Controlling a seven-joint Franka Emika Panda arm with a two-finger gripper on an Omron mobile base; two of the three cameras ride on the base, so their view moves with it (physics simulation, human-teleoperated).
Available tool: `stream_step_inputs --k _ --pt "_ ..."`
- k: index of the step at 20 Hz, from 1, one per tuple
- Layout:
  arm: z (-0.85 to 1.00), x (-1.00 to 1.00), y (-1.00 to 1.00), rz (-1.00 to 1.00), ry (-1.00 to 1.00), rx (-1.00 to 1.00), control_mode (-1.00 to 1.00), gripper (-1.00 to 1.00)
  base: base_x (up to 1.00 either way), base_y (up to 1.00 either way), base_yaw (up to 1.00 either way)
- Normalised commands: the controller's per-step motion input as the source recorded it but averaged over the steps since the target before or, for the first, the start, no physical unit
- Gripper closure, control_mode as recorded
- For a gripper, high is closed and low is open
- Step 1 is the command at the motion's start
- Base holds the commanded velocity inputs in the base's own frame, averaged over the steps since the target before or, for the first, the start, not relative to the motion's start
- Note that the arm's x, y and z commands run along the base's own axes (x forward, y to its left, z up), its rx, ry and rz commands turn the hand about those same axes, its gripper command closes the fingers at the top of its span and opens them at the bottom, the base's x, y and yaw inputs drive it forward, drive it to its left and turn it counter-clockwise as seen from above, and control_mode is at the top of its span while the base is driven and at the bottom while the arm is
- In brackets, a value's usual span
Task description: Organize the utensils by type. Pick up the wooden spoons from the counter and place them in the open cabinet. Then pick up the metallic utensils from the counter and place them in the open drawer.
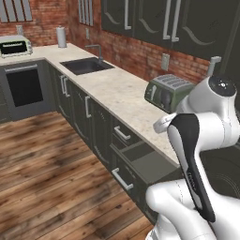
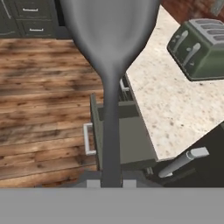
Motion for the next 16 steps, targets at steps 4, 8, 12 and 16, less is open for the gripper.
stream_step_inputs --k 4,8,12,16 --pt "-0.4 0.06 -0.02 0.0 0.17 0.0 -1.0 1.0 0.0 0.0 0.0" --pt "-0.39 0.13 -0.06 0.0 0.12 0.0 -1.0 1.0 0.0 0.0 0.0" --pt "-0.47 0.21 -0.17 0.0 0.09 0.0 -1.0 1.0 0.0 0.0 0.0" --pt "-0.54 0.31 -0.07 0.0 0.14 0.0 -1.0 1.0 0.0 0.0 0.0"
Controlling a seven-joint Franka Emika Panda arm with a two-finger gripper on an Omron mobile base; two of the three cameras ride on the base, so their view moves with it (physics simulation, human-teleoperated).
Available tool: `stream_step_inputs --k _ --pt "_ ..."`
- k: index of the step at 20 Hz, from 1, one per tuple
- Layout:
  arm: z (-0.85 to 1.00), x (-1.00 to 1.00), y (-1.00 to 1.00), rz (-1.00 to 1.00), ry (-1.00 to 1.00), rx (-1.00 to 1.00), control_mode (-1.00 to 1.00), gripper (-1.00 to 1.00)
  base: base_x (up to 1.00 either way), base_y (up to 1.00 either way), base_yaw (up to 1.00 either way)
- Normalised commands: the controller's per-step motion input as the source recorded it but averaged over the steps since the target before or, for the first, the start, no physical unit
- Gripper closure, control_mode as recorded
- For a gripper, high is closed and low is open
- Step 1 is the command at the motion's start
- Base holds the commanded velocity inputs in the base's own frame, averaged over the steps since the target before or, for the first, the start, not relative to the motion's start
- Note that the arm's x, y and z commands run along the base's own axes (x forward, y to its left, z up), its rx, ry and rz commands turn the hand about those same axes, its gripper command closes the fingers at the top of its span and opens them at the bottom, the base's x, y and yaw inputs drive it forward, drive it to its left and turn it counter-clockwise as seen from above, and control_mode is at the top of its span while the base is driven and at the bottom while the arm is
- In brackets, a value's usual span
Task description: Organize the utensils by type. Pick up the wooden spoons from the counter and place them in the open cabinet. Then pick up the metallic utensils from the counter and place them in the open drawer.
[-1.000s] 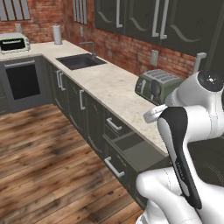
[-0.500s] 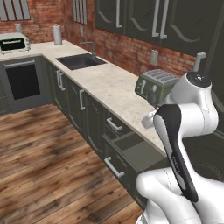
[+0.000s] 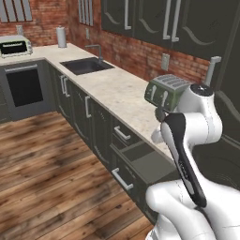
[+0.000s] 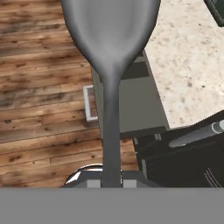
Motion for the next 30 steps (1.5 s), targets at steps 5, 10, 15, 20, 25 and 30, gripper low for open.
stream_step_inputs --k 5,10,15,20,25,30 --pt "-0.53 0.54 0.0 0.0 0.15 0.0 -1.0 1.0 0.0 0.0 0.0" --pt "-0.56 0.4 0.0 0.01 0.15 0.0 -1.0 1.0 0.0 0.0 0.0" --pt "-0.74 0.3 0.0 0.02 0.12 -0.03 -1.0 1.0 0.0 0.0 0.0" --pt "-0.63 0.04 0.0 0.05 0.0 -0.01 -1.0 1.0 0.0 0.0 0.0" --pt "-0.26 0.11 0.0 0.05 -0.01 0.0 -1.0 1.0 0.0 0.0 0.0" --pt "-0.18 0.29 0.0 0.03 -0.05 0.0 -1.0 1.0 0.0 0.0 0.0"
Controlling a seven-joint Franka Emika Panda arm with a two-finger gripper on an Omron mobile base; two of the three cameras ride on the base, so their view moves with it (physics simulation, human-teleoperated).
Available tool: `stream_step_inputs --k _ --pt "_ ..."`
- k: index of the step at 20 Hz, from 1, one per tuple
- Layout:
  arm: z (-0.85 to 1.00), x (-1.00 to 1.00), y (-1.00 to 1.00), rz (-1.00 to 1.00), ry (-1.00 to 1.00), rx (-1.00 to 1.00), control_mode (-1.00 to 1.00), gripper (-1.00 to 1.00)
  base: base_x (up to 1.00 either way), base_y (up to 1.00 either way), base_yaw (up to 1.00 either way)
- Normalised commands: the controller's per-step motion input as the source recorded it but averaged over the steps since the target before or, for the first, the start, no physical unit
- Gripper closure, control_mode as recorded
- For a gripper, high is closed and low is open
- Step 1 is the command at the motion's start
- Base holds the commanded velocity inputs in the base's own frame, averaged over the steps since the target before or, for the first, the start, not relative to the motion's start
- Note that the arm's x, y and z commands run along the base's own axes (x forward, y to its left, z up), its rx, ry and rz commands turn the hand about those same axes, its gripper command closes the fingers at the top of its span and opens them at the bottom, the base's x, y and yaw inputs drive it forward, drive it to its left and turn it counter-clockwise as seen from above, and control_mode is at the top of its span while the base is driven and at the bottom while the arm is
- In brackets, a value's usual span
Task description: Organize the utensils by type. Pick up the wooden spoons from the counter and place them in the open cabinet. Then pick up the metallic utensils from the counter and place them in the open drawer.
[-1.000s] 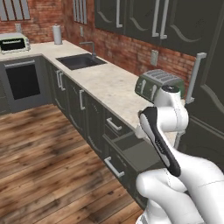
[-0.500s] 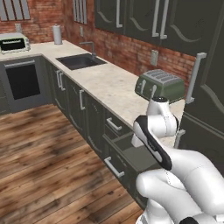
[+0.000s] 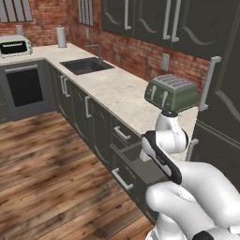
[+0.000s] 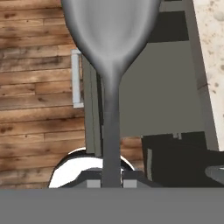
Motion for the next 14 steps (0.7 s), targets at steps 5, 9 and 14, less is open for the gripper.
stream_step_inputs --k 5,9,14 --pt "-0.23 0.42 0.0 0.04 0.0 0.0 -1.0 1.0 0.0 0.0 0.0" --pt "-0.31 0.3 0.0 0.02 0.0 0.0 -1.0 1.0 0.0 0.0 0.0" --pt "-0.33 0.13 0.0 0.01 0.0 0.0 -1.0 1.0 0.0 0.0 0.0"
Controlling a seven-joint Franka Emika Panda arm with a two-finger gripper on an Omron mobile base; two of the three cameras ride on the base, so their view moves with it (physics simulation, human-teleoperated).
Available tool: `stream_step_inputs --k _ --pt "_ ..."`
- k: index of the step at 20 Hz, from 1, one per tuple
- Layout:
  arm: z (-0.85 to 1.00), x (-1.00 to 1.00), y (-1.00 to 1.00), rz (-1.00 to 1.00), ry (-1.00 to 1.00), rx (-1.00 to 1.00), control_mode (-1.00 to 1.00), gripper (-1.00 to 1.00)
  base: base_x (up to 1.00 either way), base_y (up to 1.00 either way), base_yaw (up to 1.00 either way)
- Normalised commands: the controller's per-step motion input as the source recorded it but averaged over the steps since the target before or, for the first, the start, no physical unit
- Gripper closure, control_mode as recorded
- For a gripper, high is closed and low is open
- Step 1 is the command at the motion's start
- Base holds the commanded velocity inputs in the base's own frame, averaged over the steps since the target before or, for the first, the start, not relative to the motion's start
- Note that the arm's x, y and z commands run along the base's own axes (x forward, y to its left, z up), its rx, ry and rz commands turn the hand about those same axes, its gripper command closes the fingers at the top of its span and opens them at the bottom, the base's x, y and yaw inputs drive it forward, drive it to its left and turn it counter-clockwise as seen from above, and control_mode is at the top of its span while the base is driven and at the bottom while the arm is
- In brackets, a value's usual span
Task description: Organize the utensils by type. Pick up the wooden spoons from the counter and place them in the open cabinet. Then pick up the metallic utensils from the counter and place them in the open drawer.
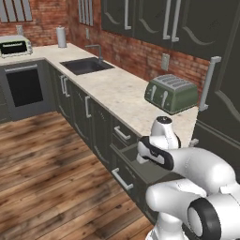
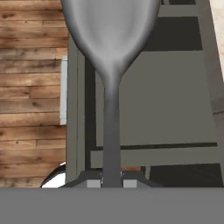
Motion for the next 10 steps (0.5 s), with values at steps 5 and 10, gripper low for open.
stream_step_inputs --k 5,10 --pt "-0.24 0.06 0.0 0.03 0.0 0.0 -1.0 1.0 0.0 0.0 0.0" --pt "-0.39 0.09 0.0 0.03 0.0 0.0 -1.0 1.0 0.0 0.0 0.0"
